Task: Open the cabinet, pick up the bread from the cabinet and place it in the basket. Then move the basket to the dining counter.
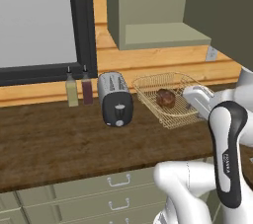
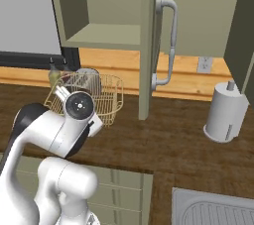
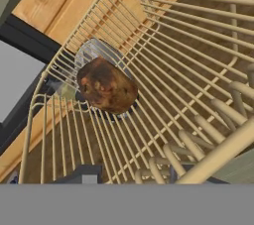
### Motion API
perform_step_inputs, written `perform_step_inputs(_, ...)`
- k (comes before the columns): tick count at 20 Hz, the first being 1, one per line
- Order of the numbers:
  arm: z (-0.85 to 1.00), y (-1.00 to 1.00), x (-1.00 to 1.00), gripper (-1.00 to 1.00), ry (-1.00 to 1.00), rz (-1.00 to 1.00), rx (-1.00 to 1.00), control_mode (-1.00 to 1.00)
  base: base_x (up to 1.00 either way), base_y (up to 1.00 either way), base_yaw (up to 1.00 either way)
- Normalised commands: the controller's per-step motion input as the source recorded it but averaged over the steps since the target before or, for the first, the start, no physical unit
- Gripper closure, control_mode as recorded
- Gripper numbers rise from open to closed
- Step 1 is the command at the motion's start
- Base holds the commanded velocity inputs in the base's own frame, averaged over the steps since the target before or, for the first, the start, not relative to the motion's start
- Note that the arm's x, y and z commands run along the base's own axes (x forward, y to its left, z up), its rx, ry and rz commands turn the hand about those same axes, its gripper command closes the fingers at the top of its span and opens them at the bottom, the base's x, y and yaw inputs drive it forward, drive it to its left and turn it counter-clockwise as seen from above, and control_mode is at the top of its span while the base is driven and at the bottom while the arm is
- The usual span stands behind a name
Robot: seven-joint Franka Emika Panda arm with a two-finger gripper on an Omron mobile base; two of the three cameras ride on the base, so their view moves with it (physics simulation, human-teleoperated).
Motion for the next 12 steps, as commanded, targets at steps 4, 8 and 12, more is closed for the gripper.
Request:
perform_step_inputs(4, 0.0, 0.0, 0.0, 1.0, 0.0, 0.0, 0.0, -1.0, 0.0, 0.0, 0.0)
perform_step_inputs(8, -0.09, 0.18, -0.33, 1.0, 0.0, 0.0, 0.0, -1.0, 0.0, 0.0, 0.0)
perform_step_inputs(12, 0.0, 0.0, 0.0, 1.0, 0.0, 0.0, 0.0, 1.0, -0.44, 0.68, 0.06)
